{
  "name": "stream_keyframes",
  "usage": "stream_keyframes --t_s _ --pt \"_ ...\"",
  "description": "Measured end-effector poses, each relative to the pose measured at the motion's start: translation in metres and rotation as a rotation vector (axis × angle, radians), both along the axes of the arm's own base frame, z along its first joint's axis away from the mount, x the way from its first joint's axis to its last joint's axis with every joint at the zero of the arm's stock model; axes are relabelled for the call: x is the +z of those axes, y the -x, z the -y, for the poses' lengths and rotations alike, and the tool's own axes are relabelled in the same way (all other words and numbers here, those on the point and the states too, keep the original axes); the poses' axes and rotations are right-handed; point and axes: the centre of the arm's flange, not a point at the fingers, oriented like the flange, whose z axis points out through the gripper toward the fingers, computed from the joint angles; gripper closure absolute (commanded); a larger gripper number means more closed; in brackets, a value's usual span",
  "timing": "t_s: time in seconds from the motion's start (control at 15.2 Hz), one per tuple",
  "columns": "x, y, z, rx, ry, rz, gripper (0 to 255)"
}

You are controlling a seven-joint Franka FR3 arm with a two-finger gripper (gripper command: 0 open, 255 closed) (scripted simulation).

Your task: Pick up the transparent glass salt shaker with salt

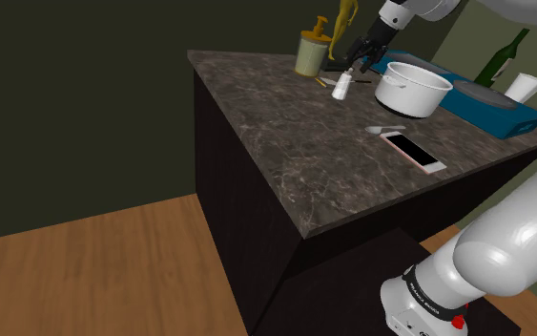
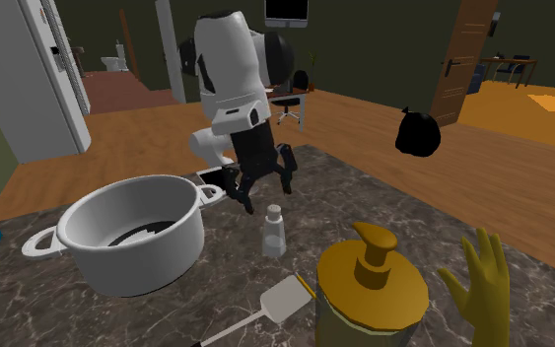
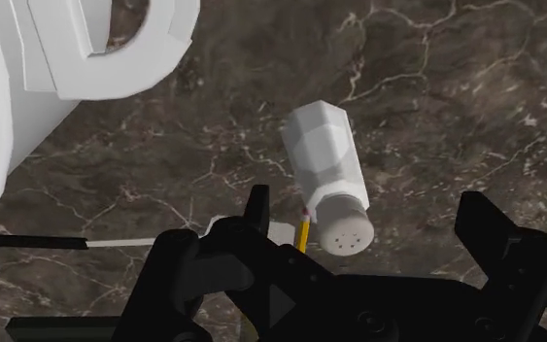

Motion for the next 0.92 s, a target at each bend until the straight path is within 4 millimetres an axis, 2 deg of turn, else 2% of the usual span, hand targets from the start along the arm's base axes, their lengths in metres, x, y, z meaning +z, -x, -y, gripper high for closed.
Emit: stream_keyframes --t_s 0.13,0.53,0.59,0.92 --pt "-0.008 -0.007 0.006 0.000 -0.004 0.006 0" --pt "-0.038 -0.008 0.007 0.000 -0.005 0.008 0" --pt "-0.040 -0.008 0.008 0.000 -0.005 0.008 255" --pt "-0.041 -0.008 0.008 0.000 -0.004 0.010 255"
